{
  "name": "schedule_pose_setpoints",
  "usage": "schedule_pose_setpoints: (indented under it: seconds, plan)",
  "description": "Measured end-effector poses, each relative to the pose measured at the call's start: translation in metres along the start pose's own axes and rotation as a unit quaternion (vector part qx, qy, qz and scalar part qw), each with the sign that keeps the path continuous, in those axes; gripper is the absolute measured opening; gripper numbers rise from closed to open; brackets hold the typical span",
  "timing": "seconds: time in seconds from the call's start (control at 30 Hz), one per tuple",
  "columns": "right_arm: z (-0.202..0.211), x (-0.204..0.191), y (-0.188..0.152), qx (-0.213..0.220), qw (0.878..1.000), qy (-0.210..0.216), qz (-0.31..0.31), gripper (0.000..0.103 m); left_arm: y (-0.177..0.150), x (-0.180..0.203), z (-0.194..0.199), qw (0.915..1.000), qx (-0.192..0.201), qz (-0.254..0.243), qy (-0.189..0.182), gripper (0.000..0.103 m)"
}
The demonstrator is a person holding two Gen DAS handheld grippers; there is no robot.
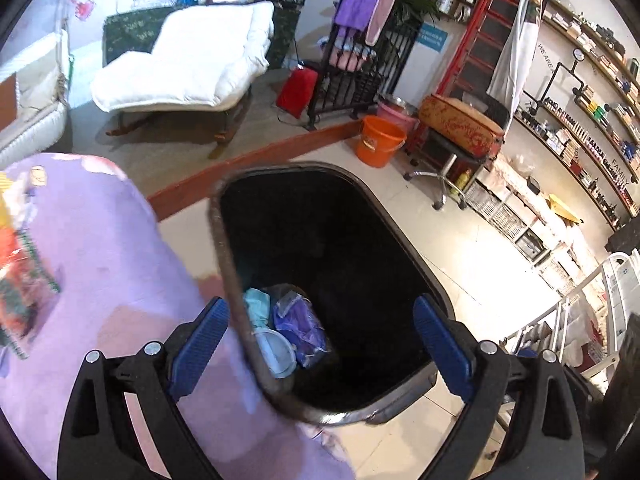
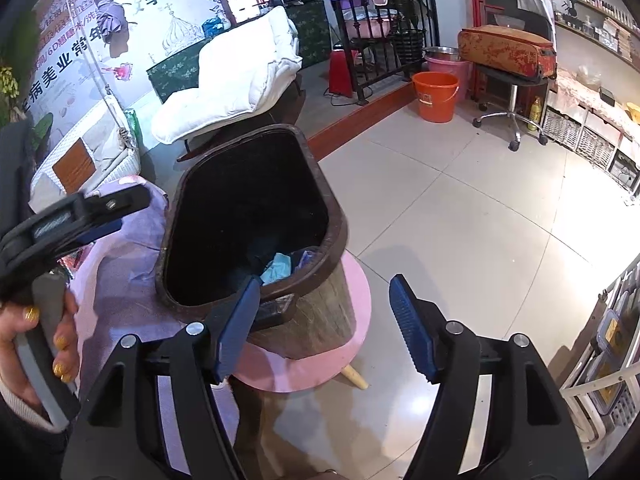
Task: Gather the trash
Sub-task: 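Return both tools from the bin to the table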
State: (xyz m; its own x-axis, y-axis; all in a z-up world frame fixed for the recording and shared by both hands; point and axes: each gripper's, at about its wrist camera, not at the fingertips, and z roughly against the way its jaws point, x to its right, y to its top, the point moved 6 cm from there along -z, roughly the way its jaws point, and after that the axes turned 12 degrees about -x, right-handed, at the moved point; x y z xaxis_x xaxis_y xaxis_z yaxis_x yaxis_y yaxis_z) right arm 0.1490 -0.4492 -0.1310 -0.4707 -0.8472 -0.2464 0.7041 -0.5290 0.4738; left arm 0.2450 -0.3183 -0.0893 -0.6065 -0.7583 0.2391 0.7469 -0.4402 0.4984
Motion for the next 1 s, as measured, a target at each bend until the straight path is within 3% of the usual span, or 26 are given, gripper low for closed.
schedule_pose_setpoints:
  seconds: [0.33,0.53,0.83,1.0]
  plan:
    - [-0.004,-0.055,0.004,-0.005,0.998,0.039,0.057,0.068,-0.048,-0.047,0.064,0.9961,0.057,0.053,0.042,0.093]
    - [-0.015,-0.111,-0.007,-0.029,0.990,0.078,0.113,0.069,-0.078,-0.093,0.096,0.9868,0.074,0.118,0.083,0.093]
    - [-0.023,-0.212,-0.023,-0.069,0.961,0.138,0.230,0.081,-0.119,-0.172,0.132,0.9691,0.069,0.177,0.157,0.093]
    - [-0.030,-0.266,-0.020,-0.078,0.941,0.158,0.288,0.086,-0.129,-0.206,0.149,0.9616,0.070,0.197,0.178,0.093]
